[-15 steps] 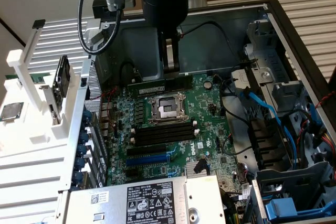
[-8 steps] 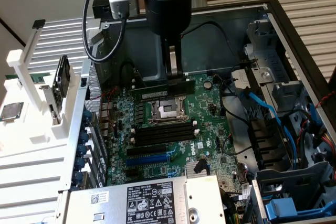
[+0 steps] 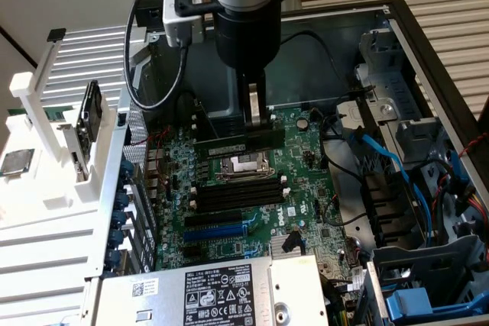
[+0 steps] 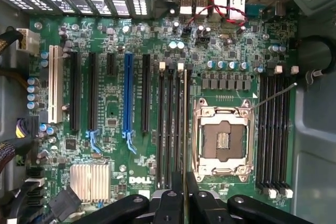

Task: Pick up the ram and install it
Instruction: 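Pick up the ram and move it above insertion slot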

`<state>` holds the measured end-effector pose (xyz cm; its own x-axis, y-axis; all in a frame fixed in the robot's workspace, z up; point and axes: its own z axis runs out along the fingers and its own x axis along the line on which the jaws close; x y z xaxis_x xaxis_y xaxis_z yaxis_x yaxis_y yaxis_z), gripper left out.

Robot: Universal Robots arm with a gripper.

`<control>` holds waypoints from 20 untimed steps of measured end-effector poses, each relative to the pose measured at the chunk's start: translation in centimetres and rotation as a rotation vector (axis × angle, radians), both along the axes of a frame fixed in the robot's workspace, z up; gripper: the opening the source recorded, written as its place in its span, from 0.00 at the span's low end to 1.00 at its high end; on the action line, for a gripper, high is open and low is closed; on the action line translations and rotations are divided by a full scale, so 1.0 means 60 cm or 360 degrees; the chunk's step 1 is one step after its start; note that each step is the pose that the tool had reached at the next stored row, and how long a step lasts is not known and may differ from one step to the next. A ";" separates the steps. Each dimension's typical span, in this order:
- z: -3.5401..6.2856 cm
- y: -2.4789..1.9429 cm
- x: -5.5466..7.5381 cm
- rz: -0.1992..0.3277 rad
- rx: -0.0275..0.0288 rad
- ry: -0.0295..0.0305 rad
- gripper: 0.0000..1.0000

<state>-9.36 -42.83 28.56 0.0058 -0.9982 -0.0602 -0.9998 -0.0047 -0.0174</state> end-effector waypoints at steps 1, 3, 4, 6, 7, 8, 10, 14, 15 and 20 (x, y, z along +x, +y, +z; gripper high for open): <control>-0.003 -0.0004 0.000 0.0000 0.00007 -0.00001 0.14; -0.009 -0.0013 0.000 0.0000 0.00027 -0.00004 0.14; -0.012 -0.0018 0.000 0.0000 0.00040 -0.00010 0.14; -0.018 -0.0026 0.000 0.0000 0.00063 -0.00026 0.14; -0.020 -0.0031 -0.001 0.0000 0.00077 -0.00041 0.14; -0.022 -0.0038 -0.002 0.0000 0.00100 -0.00065 0.14; -0.025 -0.0070 -0.004 0.0000 0.00165 -0.00108 0.14; -0.027 -0.0203 -0.004 0.0003 0.00291 -0.00126 0.14; -0.028 -0.0235 -0.004 0.0004 0.00323 -0.00126 0.14; -0.031 -0.0336 -0.004 0.0007 0.00411 -0.00128 0.14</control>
